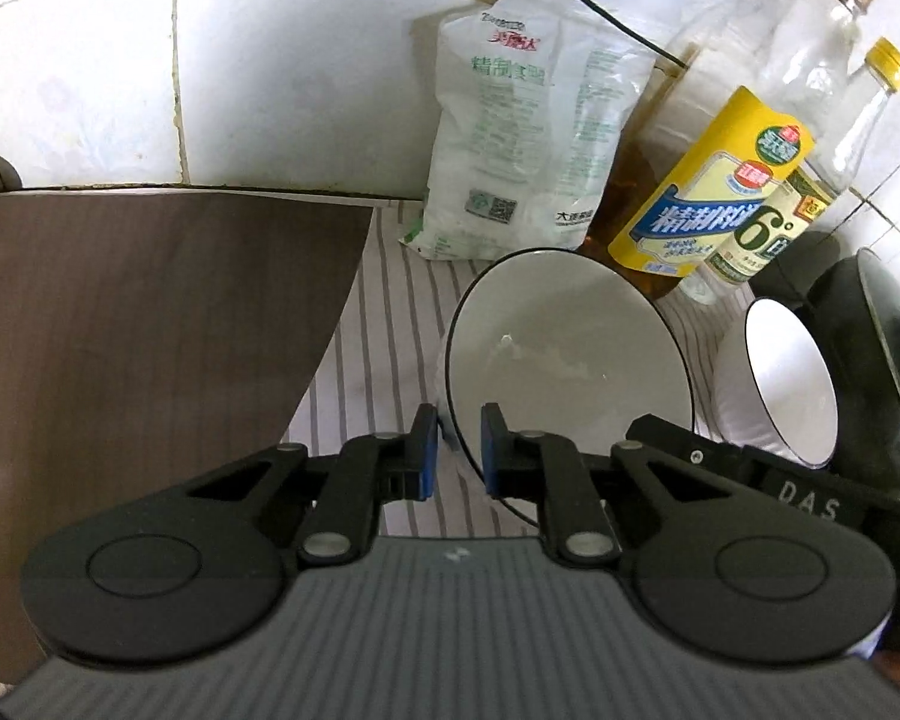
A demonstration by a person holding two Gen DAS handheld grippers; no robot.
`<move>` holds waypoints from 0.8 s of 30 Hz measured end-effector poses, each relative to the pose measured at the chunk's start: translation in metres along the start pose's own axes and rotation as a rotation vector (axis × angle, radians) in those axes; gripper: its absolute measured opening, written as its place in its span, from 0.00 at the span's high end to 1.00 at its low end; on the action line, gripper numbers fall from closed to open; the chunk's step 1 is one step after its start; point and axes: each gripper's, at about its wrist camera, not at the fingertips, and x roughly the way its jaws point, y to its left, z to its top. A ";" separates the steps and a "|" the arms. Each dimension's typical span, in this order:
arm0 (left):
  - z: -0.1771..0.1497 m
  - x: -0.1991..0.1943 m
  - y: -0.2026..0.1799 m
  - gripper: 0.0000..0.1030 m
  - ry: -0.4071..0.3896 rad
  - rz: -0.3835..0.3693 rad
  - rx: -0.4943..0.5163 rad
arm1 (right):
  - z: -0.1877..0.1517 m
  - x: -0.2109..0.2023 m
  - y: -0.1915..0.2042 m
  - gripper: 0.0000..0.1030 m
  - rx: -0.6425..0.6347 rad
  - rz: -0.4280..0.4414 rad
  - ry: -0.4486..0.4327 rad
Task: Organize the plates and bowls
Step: 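Lower the held bowl into the second white bowl beside the bottles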
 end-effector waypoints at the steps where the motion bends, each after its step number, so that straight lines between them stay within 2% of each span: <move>1: 0.000 -0.001 -0.002 0.87 0.000 0.004 0.007 | 0.000 0.000 -0.001 0.84 0.003 0.002 0.002; 10: -0.010 -0.037 -0.009 0.87 -0.001 0.021 0.024 | -0.011 -0.029 0.005 0.84 -0.017 0.041 -0.018; 24: -0.039 -0.130 -0.041 0.87 -0.048 -0.012 0.056 | -0.036 -0.127 0.009 0.84 -0.062 0.123 -0.085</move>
